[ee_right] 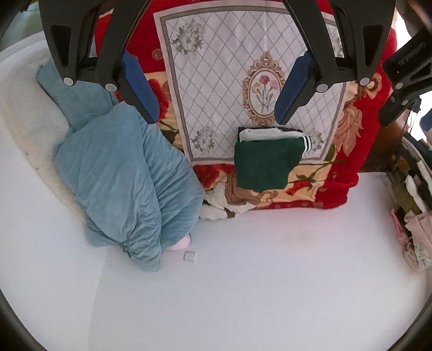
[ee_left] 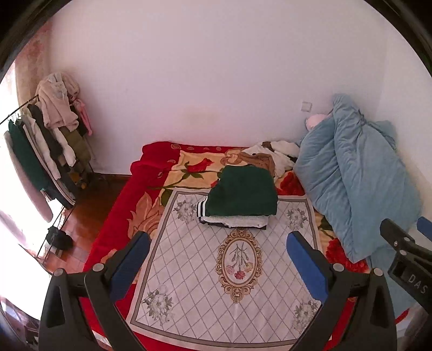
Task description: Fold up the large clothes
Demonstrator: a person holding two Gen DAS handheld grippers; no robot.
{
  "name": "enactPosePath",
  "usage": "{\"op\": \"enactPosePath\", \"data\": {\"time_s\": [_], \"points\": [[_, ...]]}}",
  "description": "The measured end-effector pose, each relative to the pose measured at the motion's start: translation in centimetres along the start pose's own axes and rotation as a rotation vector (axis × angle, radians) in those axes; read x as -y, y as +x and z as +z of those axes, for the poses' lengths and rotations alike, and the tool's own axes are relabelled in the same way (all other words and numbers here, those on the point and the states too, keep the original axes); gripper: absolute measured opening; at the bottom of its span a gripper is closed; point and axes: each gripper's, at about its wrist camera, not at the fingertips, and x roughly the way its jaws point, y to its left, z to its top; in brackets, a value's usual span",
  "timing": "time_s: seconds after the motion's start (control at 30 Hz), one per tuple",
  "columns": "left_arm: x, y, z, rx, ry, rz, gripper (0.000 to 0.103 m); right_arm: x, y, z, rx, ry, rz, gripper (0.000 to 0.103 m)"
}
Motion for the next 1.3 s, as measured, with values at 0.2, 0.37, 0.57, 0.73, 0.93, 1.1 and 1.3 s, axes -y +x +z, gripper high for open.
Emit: {"op": "enactPosePath", "data": {"time_s": [0.2,0.37,0.57,0.73,0.93,1.1,1.3], "points": [[-0.2,-2.6,-0.7,0.012,-0.011,-0.007,0.103,0.2,-3.6,0.2,0.046,-0.007,0.015,0.089],[-0.2,-3.2,-1.0,-0.027,-0.014,-0.032,0.103,-0.1,-5.1,0.4,0.055,-0.011,0.030,0.089],[-0.2,-4.3,-0.9,-0.015,-0.013,-0.016,0.103,-0.6,-6.0,1.0,0.051,-0.024,0.053,0.089],[-0.4,-4.7,-0.8,0.000,-0.020,-0.011,0.103,-0.7,-6.4,1.7,0.054,-0.024,0.073,0.089],[-0.6,-5.1,-0.9,0.004,-0.027,-0.010,0.103,-0.9,-6.3,2.3,0.051,-0.026,0.091,0.089],[-0.5,-5.2,-0.9,0.008,-0.025,-0.008,0.103,-0.7,-6.6,2.2,0.054,-0.019,0.097,0.089],[-0.4,-5.5,-0.8,0.016,-0.020,-0.006,0.103,-0.5,-6.9,1.8,0.050,-0.016,0.104,0.089]]}}
